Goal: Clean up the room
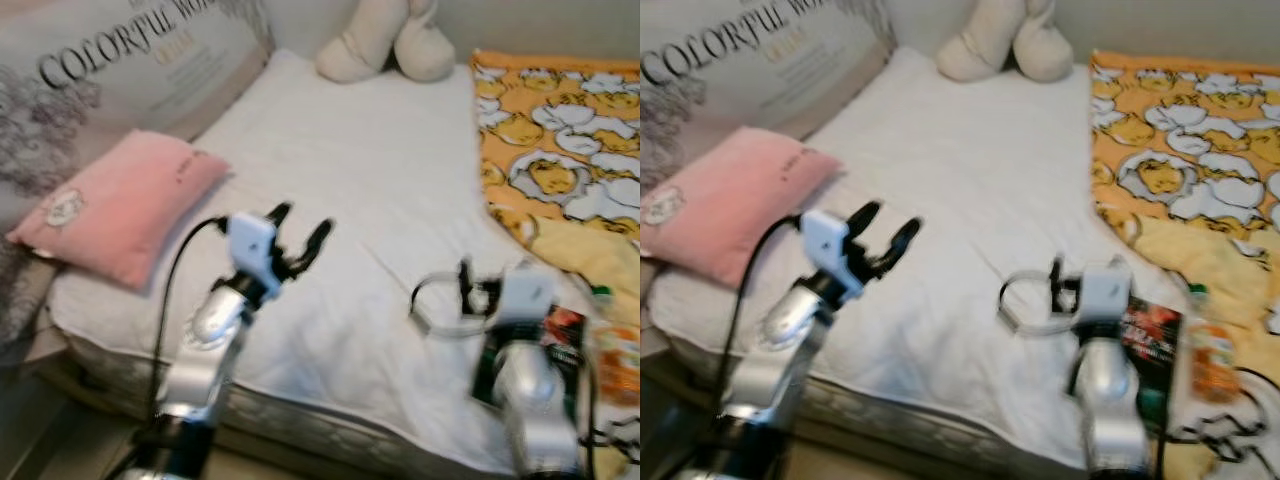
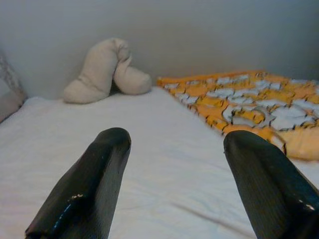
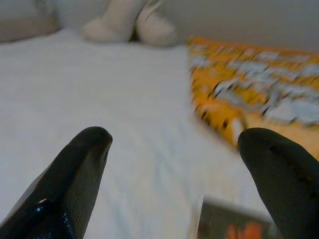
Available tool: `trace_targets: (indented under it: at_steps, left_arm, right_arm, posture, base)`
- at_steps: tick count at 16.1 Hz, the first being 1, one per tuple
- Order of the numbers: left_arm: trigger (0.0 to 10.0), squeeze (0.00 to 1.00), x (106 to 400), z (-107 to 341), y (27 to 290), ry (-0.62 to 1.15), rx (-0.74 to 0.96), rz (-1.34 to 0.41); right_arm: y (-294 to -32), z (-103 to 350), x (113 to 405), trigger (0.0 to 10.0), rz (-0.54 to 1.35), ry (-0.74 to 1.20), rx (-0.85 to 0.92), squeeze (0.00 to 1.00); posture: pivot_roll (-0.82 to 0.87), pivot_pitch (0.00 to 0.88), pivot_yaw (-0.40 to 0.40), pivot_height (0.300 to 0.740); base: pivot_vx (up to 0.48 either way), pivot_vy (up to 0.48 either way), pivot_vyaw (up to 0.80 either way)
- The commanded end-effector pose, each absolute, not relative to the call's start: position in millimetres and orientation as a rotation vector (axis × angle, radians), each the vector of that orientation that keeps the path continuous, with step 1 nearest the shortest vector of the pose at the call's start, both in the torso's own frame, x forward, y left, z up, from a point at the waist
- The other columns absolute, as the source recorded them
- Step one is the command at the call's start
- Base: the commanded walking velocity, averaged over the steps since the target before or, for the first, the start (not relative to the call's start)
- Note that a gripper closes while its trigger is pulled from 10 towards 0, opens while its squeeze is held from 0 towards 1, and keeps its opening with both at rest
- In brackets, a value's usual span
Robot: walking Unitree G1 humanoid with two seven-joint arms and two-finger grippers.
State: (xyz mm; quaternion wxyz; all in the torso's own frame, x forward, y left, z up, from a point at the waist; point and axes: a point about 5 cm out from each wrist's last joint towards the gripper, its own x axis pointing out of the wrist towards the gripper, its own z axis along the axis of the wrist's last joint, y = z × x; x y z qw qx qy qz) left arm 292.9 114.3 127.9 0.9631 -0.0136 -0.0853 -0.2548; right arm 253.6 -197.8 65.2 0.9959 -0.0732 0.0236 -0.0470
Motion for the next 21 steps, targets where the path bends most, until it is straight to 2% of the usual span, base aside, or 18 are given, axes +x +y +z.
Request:
trace_targets:
  at_steps: [1, 4, 7, 11, 16, 21]
  left_arm:
    - [10.0, 0.00, 295.6, 128.5, 114.0, -0.169, -0.037, -0.517]
    - [10.0, 0.00, 301.1, 129.3, 117.0, -0.154, -0.046, -0.500]
    - [10.0, 0.00, 309.2, 128.4, 121.4, -0.124, -0.065, -0.482]
    - [10.0, 0.00, 311.7, 128.1, 119.9, -0.109, -0.041, -0.511]
    - [10.0, 0.00, 307.8, 116.3, 112.5, -0.055, -0.013, -0.574]
    - [10.0, 0.00, 306.6, 119.4, 112.7, -0.076, -0.042, -0.595]
  right_arm:
    - [-195.3, 76.2, 250.0, 10.0, -0.036, 0.002, -0.169, 0.00]
    - [-192.3, 73.3, 239.4, 10.0, 0.024, 0.008, -0.182, 0.00]
    - [-207.0, 56.2, 232.6, 10.0, -0.081, 0.110, -0.086, 0.00]
    - [-207.9, 62.0, 239.1, 10.0, -0.050, 0.096, -0.091, 0.00]
    - [-237.5, 81.1, 252.8, 10.0, -0.187, 0.030, -0.131, 0.00]
    - [-216.9, 83.3, 258.5, 10.0, -0.151, 0.005, -0.132, 0.00]
  posture:
    - [-0.16, 0.000, 0.104, 0.740]
    - [-0.16, 0.000, 0.096, 0.740]
    - [-0.16, 0.000, 0.093, 0.740]
    - [-0.16, 0.000, 0.099, 0.740]
    - [-0.17, 0.000, 0.109, 0.740]
    - [-0.17, 0.000, 0.115, 0.740]
  base:
    - [0.315, -0.274, 0.00]
    - [0.201, -0.092, 0.00]
    - [0.000, 0.000, 0.00]
    - [0.000, 0.000, 0.00]
    - [0.000, 0.000, 0.00]
    - [0.000, 0.000, -0.11]
